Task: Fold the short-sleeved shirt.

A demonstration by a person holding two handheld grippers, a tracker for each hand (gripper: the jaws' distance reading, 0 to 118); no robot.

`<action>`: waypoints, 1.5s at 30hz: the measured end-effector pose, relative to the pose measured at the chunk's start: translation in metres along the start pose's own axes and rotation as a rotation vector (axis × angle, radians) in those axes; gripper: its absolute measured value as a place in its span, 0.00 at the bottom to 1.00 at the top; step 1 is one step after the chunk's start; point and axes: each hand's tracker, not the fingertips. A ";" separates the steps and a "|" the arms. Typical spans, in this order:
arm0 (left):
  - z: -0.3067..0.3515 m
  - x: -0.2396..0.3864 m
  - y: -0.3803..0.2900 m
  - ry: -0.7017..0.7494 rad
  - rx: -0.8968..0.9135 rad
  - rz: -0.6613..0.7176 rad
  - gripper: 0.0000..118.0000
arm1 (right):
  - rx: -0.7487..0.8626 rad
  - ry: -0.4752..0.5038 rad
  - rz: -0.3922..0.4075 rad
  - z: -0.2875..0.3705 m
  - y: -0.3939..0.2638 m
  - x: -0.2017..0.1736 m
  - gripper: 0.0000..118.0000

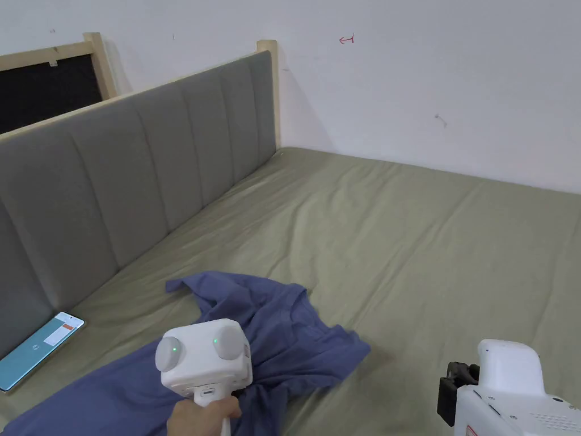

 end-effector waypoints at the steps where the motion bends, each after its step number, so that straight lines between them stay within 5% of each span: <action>1: -0.001 -0.003 0.003 -0.041 -0.018 0.014 0.03 | -0.003 0.004 -0.018 0.002 0.000 0.003 0.00; 8: 0.050 0.020 0.013 -0.113 0.057 0.008 0.03 | 0.050 -0.030 -0.071 0.030 0.007 0.034 0.00; 12: 0.098 0.072 0.019 -0.159 0.132 -0.154 0.03 | 0.102 -0.073 -0.109 0.056 0.016 0.064 0.00; 16: 0.139 0.148 0.004 -0.456 0.105 -0.182 0.03 | 0.169 -0.148 -0.164 0.092 0.024 0.103 0.00; 23: 0.213 0.314 -0.091 -0.834 0.007 -0.520 0.03 | 0.292 -0.368 -0.247 0.177 0.023 0.184 0.00; 29: 0.229 0.367 -0.199 -1.105 -0.150 -0.691 0.03 | 0.338 -0.526 -0.342 0.235 0.003 0.243 0.00; 34: 0.136 0.396 -0.284 -0.578 -0.008 -0.991 0.03 | 0.274 -0.570 -0.364 0.243 -0.027 0.263 0.00; 38: 0.070 0.389 -0.316 -0.482 -0.145 -0.978 0.04 | 0.213 -0.560 -0.397 0.237 -0.050 0.266 0.00; 41: 0.088 0.383 -0.297 -0.562 -0.089 -0.934 0.27 | 0.180 -0.557 -0.395 0.230 -0.055 0.267 0.00; 43: 0.098 0.386 -0.283 -0.542 -0.116 -0.946 0.72 | 0.170 -0.544 -0.397 0.225 -0.052 0.266 0.00; 45: 0.114 0.380 -0.265 -0.556 -0.056 -0.927 0.88 | 0.172 -0.517 -0.392 0.220 -0.047 0.261 0.00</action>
